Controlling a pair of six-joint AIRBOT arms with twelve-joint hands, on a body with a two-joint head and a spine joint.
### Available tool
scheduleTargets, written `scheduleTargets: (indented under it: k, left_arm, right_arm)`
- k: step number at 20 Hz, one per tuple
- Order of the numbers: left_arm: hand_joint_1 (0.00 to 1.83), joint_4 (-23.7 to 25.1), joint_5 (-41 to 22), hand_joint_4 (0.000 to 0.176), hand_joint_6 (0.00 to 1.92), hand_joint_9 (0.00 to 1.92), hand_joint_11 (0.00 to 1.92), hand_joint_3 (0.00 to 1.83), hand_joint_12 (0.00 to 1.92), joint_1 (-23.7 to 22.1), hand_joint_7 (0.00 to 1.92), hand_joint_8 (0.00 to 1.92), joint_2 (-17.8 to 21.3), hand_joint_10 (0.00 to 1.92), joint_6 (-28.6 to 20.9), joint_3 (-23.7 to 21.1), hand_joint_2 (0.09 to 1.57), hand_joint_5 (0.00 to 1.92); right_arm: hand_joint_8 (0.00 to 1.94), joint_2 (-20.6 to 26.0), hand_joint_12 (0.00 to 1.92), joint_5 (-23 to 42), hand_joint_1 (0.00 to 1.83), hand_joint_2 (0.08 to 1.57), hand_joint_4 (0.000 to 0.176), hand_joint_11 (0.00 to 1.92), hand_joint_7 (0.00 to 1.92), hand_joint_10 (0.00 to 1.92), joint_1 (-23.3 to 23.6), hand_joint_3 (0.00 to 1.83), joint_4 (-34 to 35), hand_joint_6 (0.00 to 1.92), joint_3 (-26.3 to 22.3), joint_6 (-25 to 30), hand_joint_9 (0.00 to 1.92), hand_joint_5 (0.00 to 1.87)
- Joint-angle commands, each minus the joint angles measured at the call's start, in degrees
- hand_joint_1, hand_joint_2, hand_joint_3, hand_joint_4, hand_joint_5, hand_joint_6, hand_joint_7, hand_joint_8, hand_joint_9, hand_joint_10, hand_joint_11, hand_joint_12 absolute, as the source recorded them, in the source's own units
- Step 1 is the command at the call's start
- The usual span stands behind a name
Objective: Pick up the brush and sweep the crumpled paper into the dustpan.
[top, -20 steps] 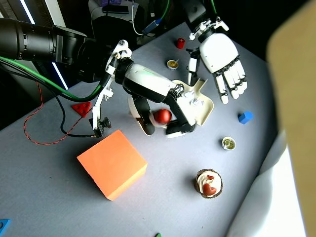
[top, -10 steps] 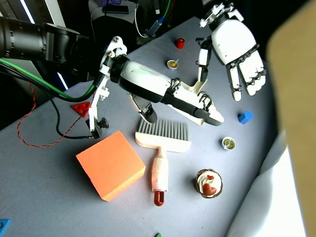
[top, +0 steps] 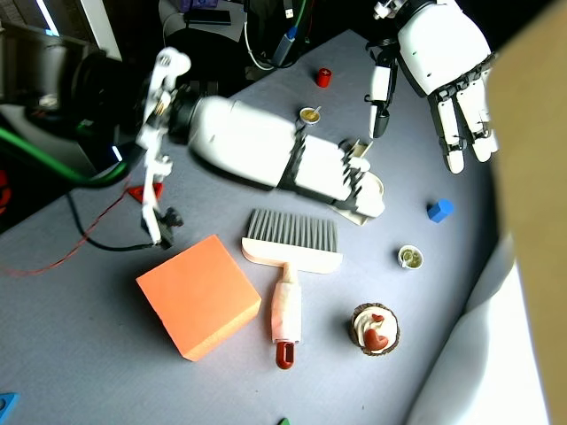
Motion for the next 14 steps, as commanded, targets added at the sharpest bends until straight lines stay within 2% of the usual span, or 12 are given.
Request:
scheduleTargets:
  k: [1, 2, 4, 5, 7, 8, 9, 10, 14]
  left_arm:
    - [0.71, 1.8, -1.7, 0.077, 0.0, 0.18, 0.14, 0.01, 0.28, -0.2, 0.2, 0.0, 1.0, 0.0, 0.3, -0.2, 0.9, 0.34]
    - [0.72, 1.7, -1.6, 0.08, 0.0, 0.2, 0.14, 0.0, 0.28, -0.1, 0.21, 0.0, 1.3, 0.01, 0.3, -0.6, 0.89, 0.33]
    - [0.72, 1.6, -1.3, 0.083, 0.0, 0.2, 0.11, 0.0, 0.26, 0.0, 0.21, 0.01, 1.6, 0.0, 0.3, -0.9, 0.88, 0.32]
    - [0.67, 1.5, -1.3, 0.092, 0.0, 0.21, 0.13, 0.0, 0.26, 0.0, 0.22, 0.01, 1.8, 0.01, 0.3, -1.1, 0.88, 0.31]
    - [0.67, 1.2, -1.5, 0.09, 0.0, 0.2, 0.13, 0.0, 0.26, 0.0, 0.22, 0.01, 2.0, 0.0, 0.3, -1.4, 0.87, 0.32]
    - [0.69, 1.1, -1.5, 0.081, 0.01, 0.2, 0.12, 0.0, 0.25, 0.0, 0.23, 0.01, 2.1, 0.0, 0.3, -1.4, 0.88, 0.34]
    - [0.69, 1.2, -1.3, 0.081, 0.01, 0.2, 0.12, 0.0, 0.25, 0.0, 0.23, 0.01, 2.2, 0.0, 0.3, -1.4, 0.88, 0.34]
    - [0.72, 1.3, -1.3, 0.081, 0.0, 0.22, 0.14, 0.0, 0.25, 0.0, 0.24, 0.01, 2.2, 0.01, 0.3, -1.4, 0.87, 0.33]
    - [0.68, 1.5, -1.1, 0.084, 0.0, 0.21, 0.15, 0.0, 0.24, 0.0, 0.21, 0.0, 2.2, 0.0, 0.3, -1.6, 0.89, 0.3]
  right_arm:
    - [0.0, 1.4, 0.0, 2.6, 0.7, 0.79, 0.011, 0.0, 0.0, 0.0, 2.3, 0.01, -4.1, 0.0, 0.1, 2.3, 0.0, 0.0]
    - [0.0, 2.9, 0.0, 6.8, 0.72, 0.78, 0.0, 0.0, 0.0, 0.0, 3.0, 0.01, -6.2, 0.0, 0.5, 4.5, 0.0, 0.0]
    - [0.0, 5.1, 0.0, 12.1, 0.7, 0.76, 0.0, 0.0, 0.0, 0.0, 3.0, 0.0, -8.2, 0.0, 0.3, 5.1, 0.0, 0.0]
    - [0.0, 6.2, 0.0, 14.5, 0.65, 0.77, 0.0, 0.0, 0.0, 0.0, 3.1, 0.0, -8.3, 0.0, 0.0, 5.1, 0.0, 0.0]
    - [0.0, 8.5, 0.0, 17.3, 0.63, 0.77, 0.0, 0.0, 0.0, 0.0, 3.5, 0.0, -9.1, 0.0, -0.8, 5.1, 0.0, 0.0]
    - [0.0, 9.7, 0.0, 17.8, 0.7, 0.75, 0.0, 0.0, 0.0, 0.0, 3.5, 0.0, -9.1, 0.0, -1.2, 5.1, 0.0, 0.0]
    - [0.0, 11.0, 0.0, 18.2, 0.7, 0.75, 0.0, 0.0, 0.0, 0.0, 3.4, 0.0, -8.1, 0.0, -1.7, 5.1, 0.0, 0.0]
    - [0.0, 12.1, 0.0, 18.7, 0.61, 0.78, 0.0, 0.0, 0.0, 0.0, 3.4, 0.01, -6.4, 0.0, -2.2, 5.1, 0.0, 0.0]
    - [0.0, 13.2, 0.0, 18.6, 0.65, 0.78, 0.0, 0.0, 0.0, 0.0, 3.4, 0.0, -5.3, 0.0, -2.3, 5.1, 0.0, 0.0]
